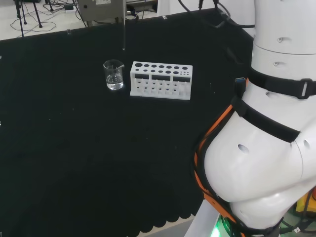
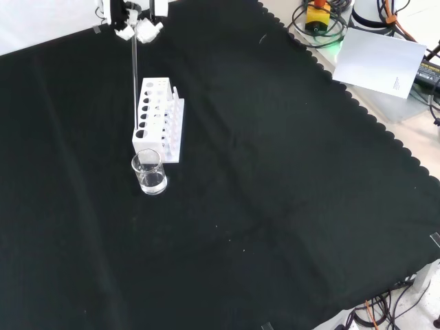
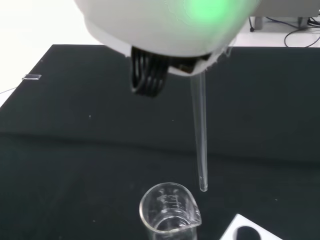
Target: Put the glass rod back on the white test tube rack.
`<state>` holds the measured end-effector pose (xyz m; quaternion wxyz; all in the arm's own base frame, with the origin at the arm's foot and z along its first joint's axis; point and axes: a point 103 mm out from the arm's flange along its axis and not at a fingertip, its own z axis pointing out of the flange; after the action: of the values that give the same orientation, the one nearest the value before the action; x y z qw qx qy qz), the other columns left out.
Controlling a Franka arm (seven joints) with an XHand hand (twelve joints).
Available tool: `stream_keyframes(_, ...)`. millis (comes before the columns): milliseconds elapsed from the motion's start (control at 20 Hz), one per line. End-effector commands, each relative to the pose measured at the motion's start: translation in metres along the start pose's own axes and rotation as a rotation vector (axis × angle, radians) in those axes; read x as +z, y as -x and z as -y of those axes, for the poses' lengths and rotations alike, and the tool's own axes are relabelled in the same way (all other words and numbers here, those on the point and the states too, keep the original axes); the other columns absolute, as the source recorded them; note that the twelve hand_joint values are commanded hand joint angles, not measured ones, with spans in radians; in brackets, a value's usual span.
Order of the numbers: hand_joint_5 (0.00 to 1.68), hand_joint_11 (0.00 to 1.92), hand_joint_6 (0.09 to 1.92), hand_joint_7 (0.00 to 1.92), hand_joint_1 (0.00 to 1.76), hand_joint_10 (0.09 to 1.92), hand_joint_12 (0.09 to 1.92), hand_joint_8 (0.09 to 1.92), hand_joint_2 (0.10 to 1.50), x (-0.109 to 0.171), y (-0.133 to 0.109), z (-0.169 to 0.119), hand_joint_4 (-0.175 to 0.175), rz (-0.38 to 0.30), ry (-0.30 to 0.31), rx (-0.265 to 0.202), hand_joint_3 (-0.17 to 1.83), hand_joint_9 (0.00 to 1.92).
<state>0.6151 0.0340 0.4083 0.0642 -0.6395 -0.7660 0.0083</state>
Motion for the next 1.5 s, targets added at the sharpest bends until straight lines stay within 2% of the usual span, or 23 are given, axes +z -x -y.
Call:
stream_keyframes(50,1.33,1.39,0.73,1.59,1.22,0.67,0.72,0.93,0.47,-0.004,0.024,0.012,-0.175,0.009,0.012,0.125,0.98,1.84)
stream_keyframes(150,1.33,1.39,0.73,1.59,1.22,0.67,0.72,0.93,0.47,-0.006,0.028,0.014,-0.175,-0.003,0.022,0.123,0.98,1.84)
stream_keyframes(250,1.33,1.39,0.73,1.59,1.22,0.67,0.72,0.93,0.47,-0.008,0.032,0.016,-0.175,0.039,0.013,0.233,0.98,1.84)
stream_keyframes(550,1.33,1.39,0.73,1.59,1.22,0.67,0.72,0.93,0.47,-0.01,0.049,0.025,-0.175,-0.02,0.05,0.206,0.98,1.84)
stream_keyframes(700,1.33,1.39,0.73,1.59,1.22,0.67,0.72,0.93,0.47,-0.012,0.066,0.042,-0.175,-0.052,0.069,0.175,0.98,1.84)
stream_keyframes(850,1.33,1.39,0.73,1.59,1.22,0.67,0.72,0.93,0.47,-0.012,0.068,0.048,-0.175,-0.051,0.07,0.171,0.98,1.84)
stream_keyframes(900,1.33,1.39,0.73,1.59,1.22,0.67,0.72,0.93,0.47,-0.015,0.076,0.064,-0.175,-0.065,0.088,0.149,0.98,1.84)
stream_keyframes(950,1.33,1.39,0.73,1.59,1.22,0.67,0.72,0.93,0.47,-0.017,0.079,0.072,-0.175,-0.062,0.088,0.147,0.98,1.84)
stream_keyframes(1400,1.33,1.38,0.73,1.59,1.22,0.67,0.72,0.93,0.47,-0.012,0.065,0.076,-0.175,-0.033,0.065,0.154,0.98,1.84)
stream_keyframes(1500,1.33,1.38,0.73,1.59,1.22,0.67,0.72,0.93,0.47,-0.013,0.075,0.085,-0.175,-0.053,0.071,0.155,0.98,1.84)
